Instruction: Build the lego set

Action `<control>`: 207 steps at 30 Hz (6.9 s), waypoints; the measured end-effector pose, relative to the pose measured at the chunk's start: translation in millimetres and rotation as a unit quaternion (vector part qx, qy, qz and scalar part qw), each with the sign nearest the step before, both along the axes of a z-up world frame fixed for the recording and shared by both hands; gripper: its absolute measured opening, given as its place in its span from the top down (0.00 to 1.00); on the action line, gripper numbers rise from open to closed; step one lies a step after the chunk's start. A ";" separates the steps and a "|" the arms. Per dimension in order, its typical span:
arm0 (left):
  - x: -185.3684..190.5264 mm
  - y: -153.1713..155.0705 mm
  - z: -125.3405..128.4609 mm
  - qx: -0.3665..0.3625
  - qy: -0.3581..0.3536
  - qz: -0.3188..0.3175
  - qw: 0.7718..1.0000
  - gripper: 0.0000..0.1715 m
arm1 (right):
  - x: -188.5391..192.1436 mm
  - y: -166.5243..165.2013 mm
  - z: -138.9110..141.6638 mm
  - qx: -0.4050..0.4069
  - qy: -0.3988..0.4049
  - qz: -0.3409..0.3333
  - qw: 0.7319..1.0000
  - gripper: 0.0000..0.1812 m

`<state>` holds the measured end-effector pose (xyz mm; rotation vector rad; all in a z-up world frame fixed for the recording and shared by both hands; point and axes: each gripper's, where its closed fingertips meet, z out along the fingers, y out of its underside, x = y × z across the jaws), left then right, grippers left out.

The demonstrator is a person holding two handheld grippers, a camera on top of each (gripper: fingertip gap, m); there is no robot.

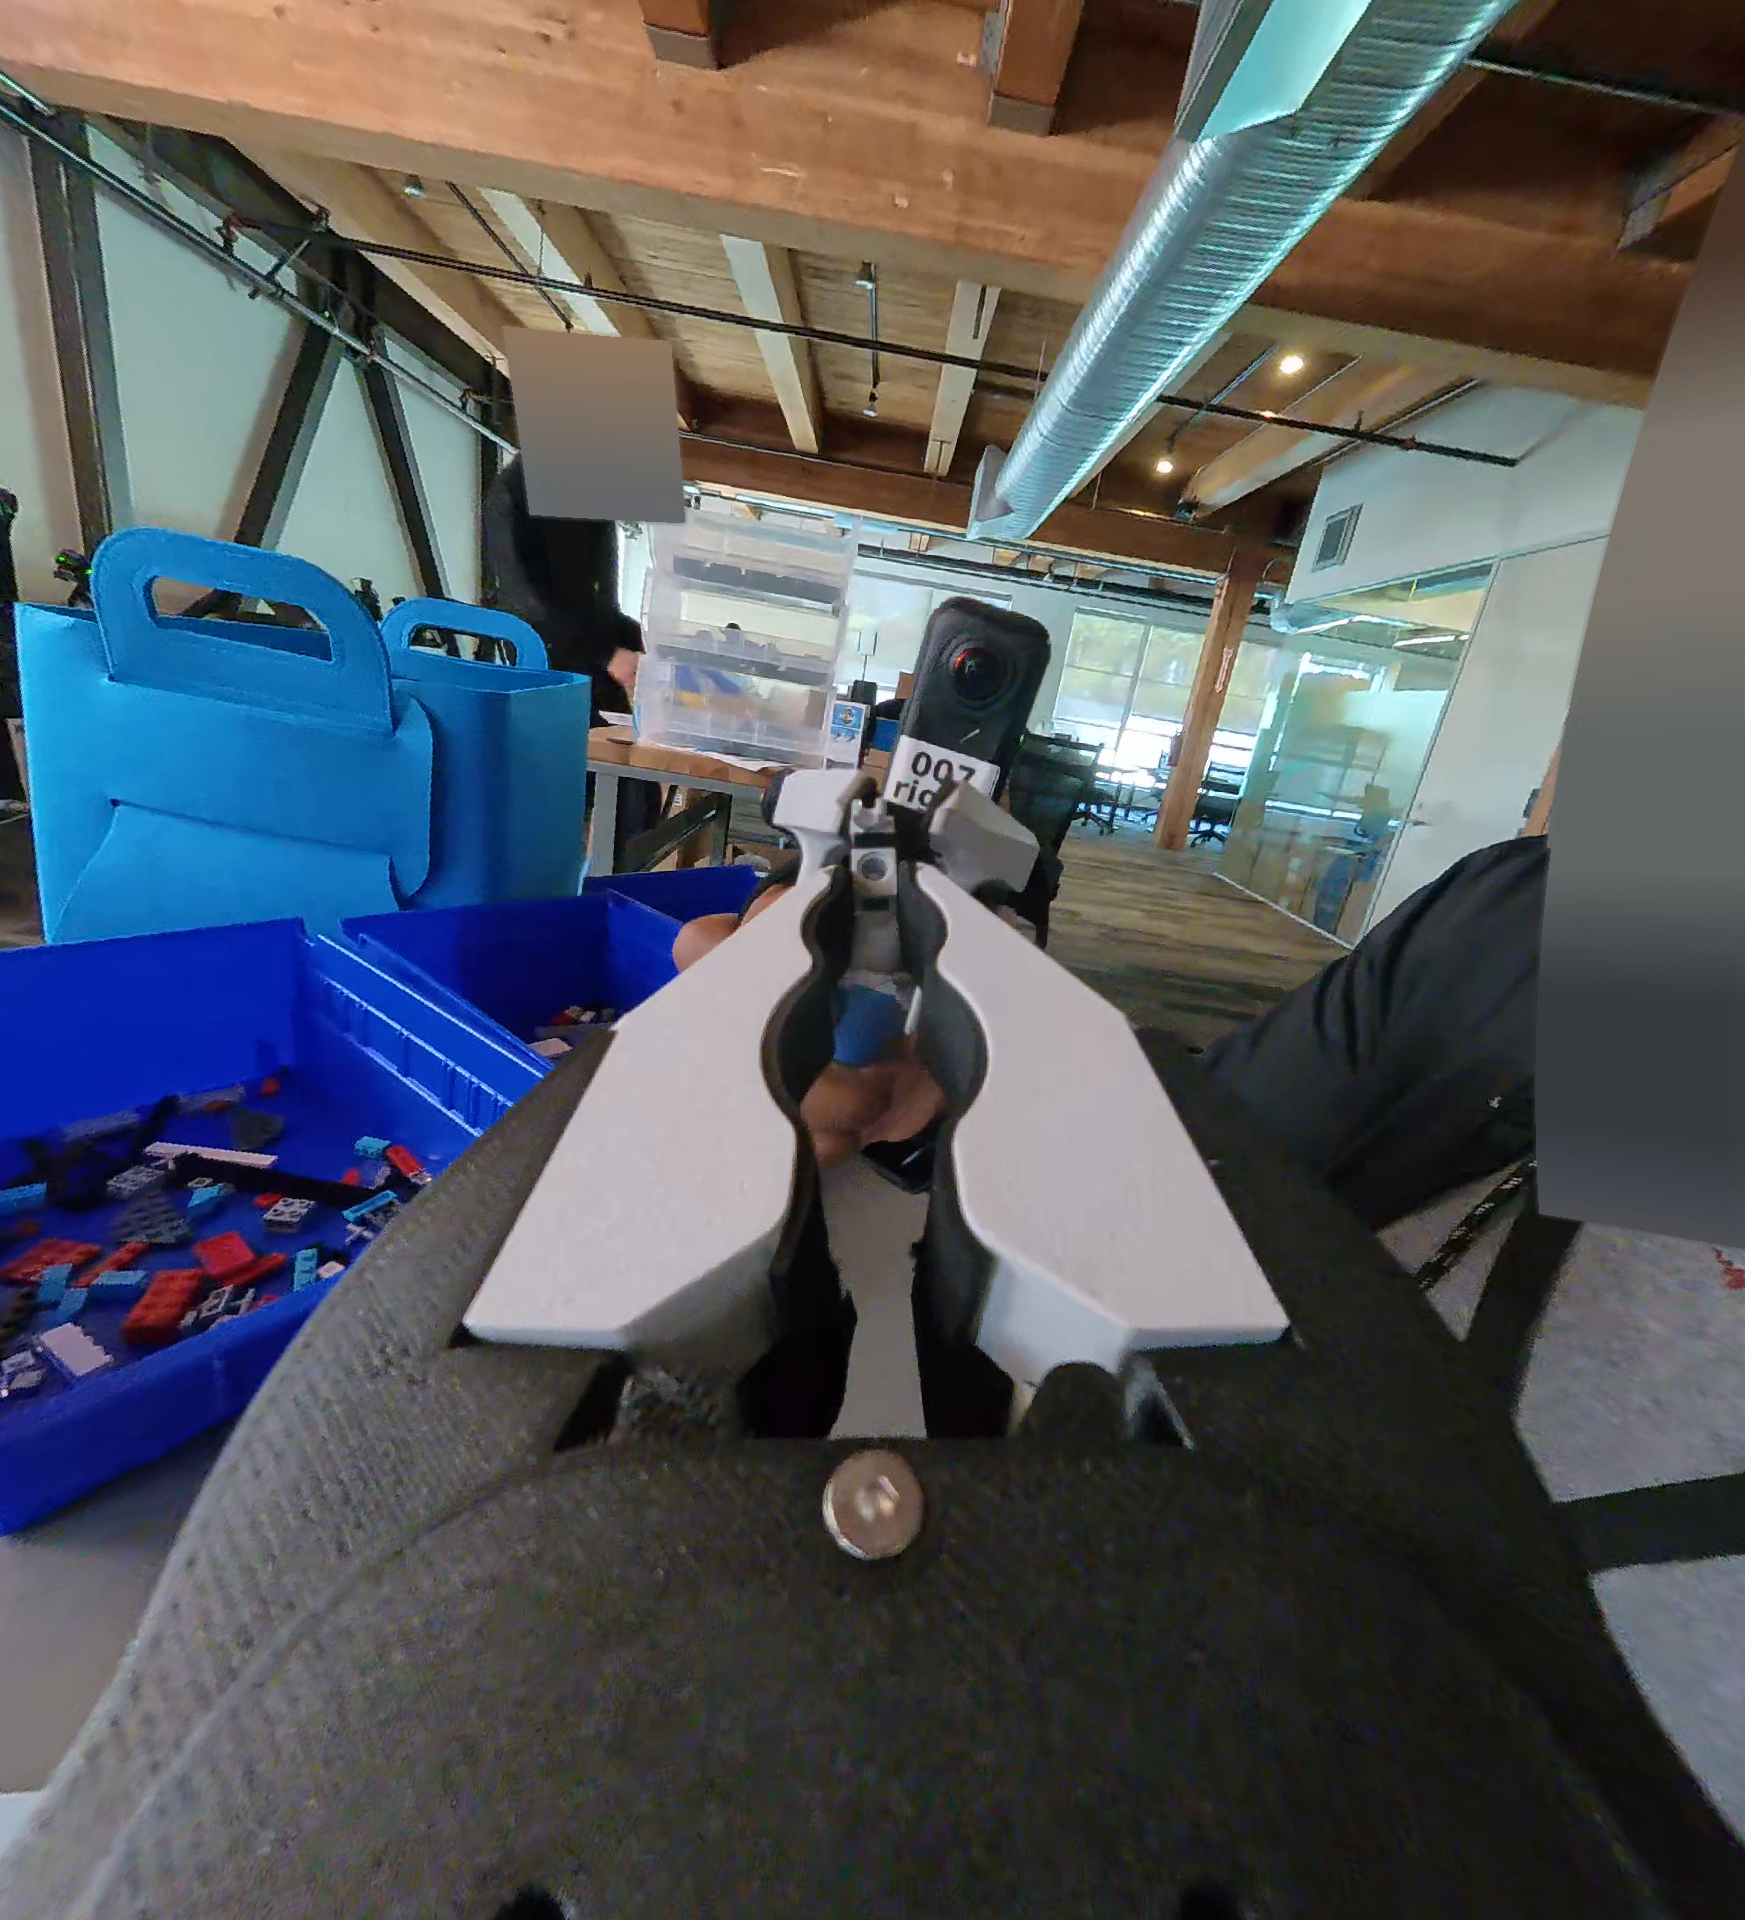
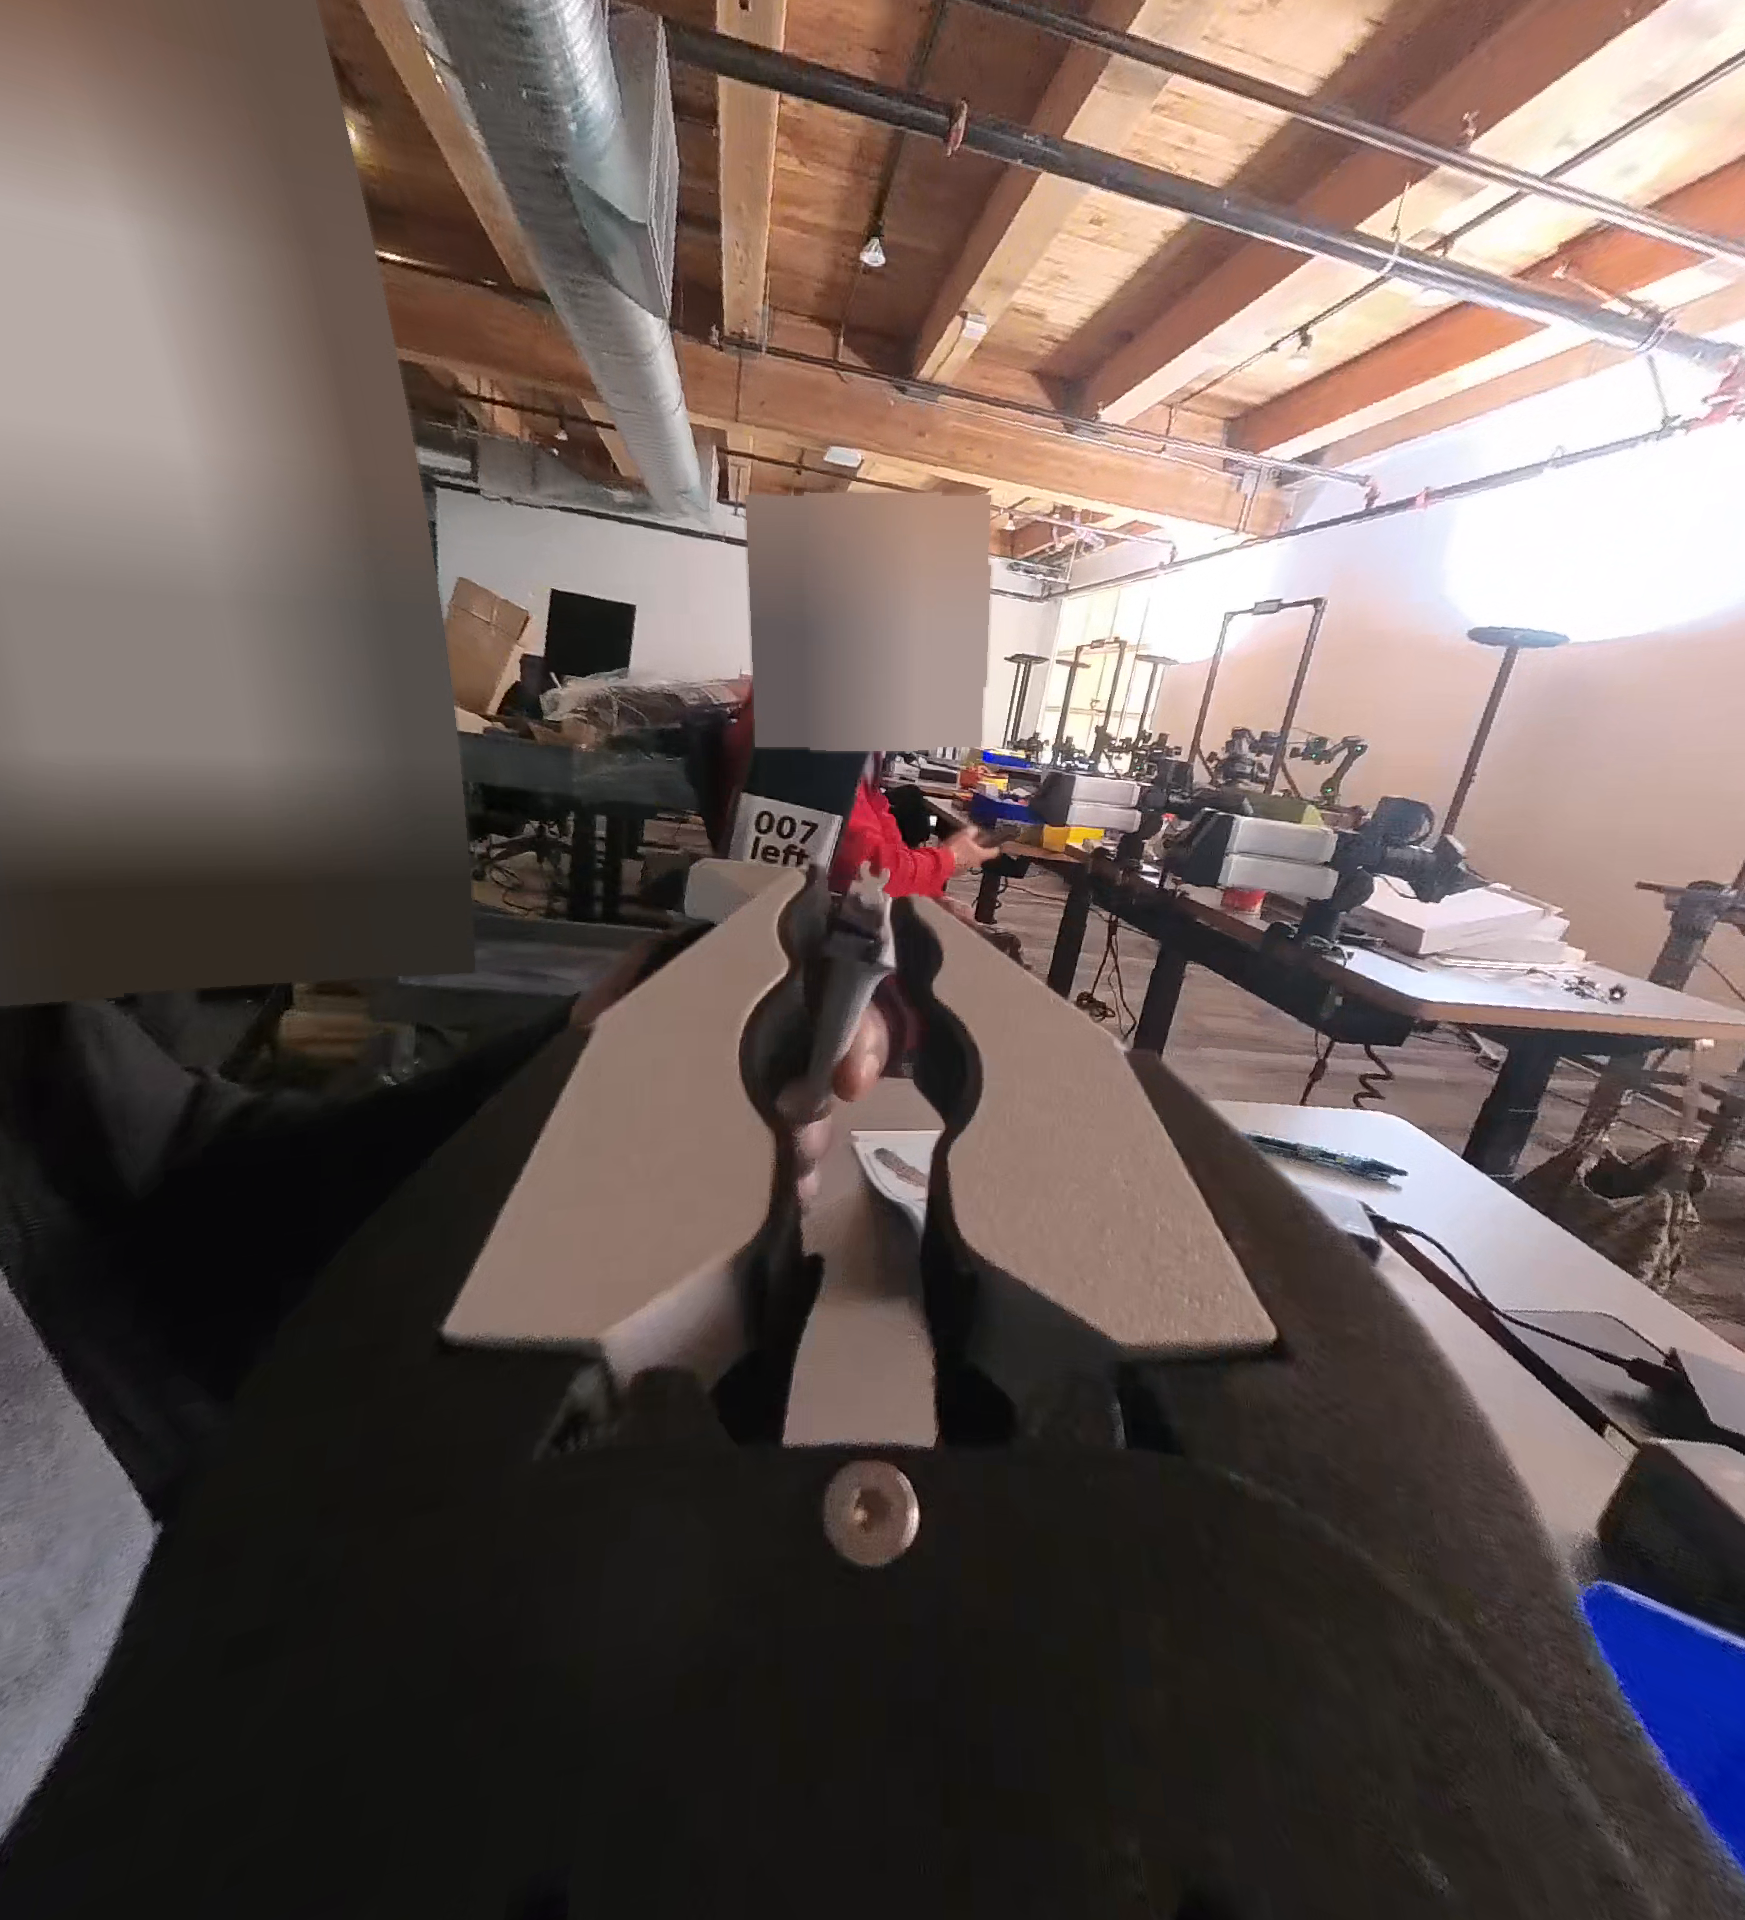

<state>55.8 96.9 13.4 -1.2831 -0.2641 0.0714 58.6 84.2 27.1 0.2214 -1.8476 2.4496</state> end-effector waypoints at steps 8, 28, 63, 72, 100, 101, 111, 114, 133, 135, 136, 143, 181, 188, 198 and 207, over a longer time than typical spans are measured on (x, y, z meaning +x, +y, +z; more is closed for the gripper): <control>5.1 2.7 1.5 -0.005 0.010 -0.007 1.000 0.95 | 5.0 -2.1 -0.8 0.010 0.005 0.006 1.000 0.96; 11.2 4.2 0.8 0.058 -0.086 -0.118 0.988 0.95 | 10.0 -0.1 -2.2 0.014 0.052 0.062 0.997 0.96; -12.7 -21.1 -13.0 0.126 -0.102 -0.025 0.986 0.95 | -13.2 5.7 -29.5 -0.014 0.048 -0.061 0.997 0.86; -24.2 -23.9 -34.2 0.193 -0.200 -0.048 0.959 0.95 | -22.0 -18.9 -46.4 0.012 0.310 -0.177 0.934 0.83; -21.3 -26.8 -51.9 0.086 -0.187 -0.054 0.977 0.95 | -22.8 -33.0 -67.2 0.083 0.414 -0.159 0.893 0.89; -21.3 -26.9 -52.5 0.084 -0.188 -0.054 0.977 0.95 | -22.7 -33.1 -67.8 0.084 0.410 -0.157 0.894 0.89; -28.5 -38.4 -52.4 0.083 -0.157 -0.007 0.984 0.95 | -41.8 -18.3 -88.8 0.140 0.197 -0.152 0.958 0.82; -36.8 -46.5 -58.4 0.058 -0.143 0.040 0.987 0.96 | -44.6 -3.9 -141.0 0.243 0.039 -0.131 0.960 0.81; -42.6 -44.3 -64.1 0.034 -0.131 0.086 0.987 0.95 | 4.5 6.3 -272.4 0.462 -0.098 -0.163 0.866 0.84; -42.2 -46.5 -63.8 0.032 -0.127 0.091 0.987 0.95 | 2.3 3.7 -267.4 0.451 -0.102 -0.169 0.870 0.84; -42.0 -47.7 -63.8 0.030 -0.125 0.094 0.987 0.95 | 0.1 3.0 -263.5 0.443 -0.106 -0.173 0.873 0.84; -44.2 -49.7 -67.2 0.017 -0.117 0.107 0.987 0.95 | -30.0 -9.8 -257.2 0.428 -0.132 -0.227 0.865 0.82; -39.2 -21.6 -163.0 -0.165 -0.098 0.188 0.963 0.95 | -52.1 -12.6 -233.0 0.301 -0.361 -0.169 0.866 0.78; -43.2 -16.3 -176.6 -0.213 -0.079 0.212 0.951 0.95 | -45.8 -13.1 -227.6 0.284 -0.383 -0.154 0.865 0.77; -48.3 -17.8 -183.5 -0.243 -0.058 0.234 0.939 0.95 | -47.2 -11.5 -227.7 0.277 -0.394 -0.153 0.863 0.77; -48.3 -17.3 -185.0 -0.263 -0.043 0.250 0.931 0.95 | -46.4 -12.7 -229.2 0.277 -0.398 -0.153 0.861 0.77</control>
